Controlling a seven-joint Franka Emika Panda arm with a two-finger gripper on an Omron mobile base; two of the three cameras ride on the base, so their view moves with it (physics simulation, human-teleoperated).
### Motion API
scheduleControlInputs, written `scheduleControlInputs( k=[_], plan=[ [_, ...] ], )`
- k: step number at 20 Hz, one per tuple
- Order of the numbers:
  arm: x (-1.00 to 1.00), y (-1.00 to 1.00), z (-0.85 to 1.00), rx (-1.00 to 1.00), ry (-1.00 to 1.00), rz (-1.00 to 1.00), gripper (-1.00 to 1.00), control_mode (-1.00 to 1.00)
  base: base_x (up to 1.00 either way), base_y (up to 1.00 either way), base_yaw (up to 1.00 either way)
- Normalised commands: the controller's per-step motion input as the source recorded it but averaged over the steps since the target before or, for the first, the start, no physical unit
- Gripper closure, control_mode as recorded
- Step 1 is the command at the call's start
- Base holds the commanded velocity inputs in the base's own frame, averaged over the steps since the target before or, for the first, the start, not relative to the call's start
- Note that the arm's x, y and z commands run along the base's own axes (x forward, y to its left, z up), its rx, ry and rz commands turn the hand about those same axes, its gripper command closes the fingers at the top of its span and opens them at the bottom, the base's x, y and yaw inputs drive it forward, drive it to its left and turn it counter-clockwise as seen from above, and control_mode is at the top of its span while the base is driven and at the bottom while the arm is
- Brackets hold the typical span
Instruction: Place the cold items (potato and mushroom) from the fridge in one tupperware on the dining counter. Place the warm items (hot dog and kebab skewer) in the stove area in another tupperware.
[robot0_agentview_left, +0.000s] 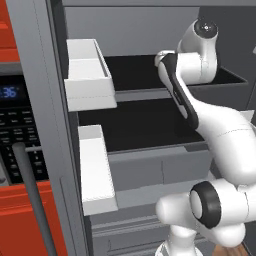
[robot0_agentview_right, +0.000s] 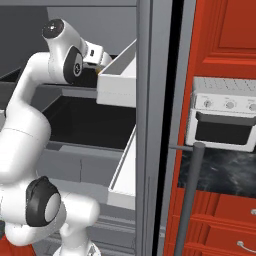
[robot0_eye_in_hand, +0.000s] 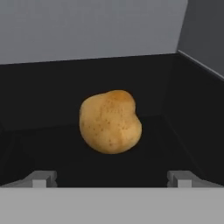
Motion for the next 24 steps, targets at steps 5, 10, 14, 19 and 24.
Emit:
scheduleControlInputs(
  k=[5, 10, 14, 19, 24],
  plan=[
    [0.48, 0.0, -0.12, 0.0, 0.01, 0.0, -1.0, -1.0, 0.0, 0.0, 0.0],
    [0.37, -0.17, -0.2, 0.0, 0.0, 0.0, -1.0, -1.0, 0.0, 0.0, 0.0],
    [0.32, -0.08, -0.18, 0.0, 0.0, 0.01, -1.0, -1.0, 0.0, 0.0, 0.0],
    [0.39, 0.0, -0.19, 0.0, 0.0, 0.06, -1.0, -1.0, 0.0, 0.0, 0.0],
    [0.31, 0.0, -0.22, 0.0, 0.0, 0.08, -1.0, -1.0, 0.0, 0.0, 0.0]
  ],
)
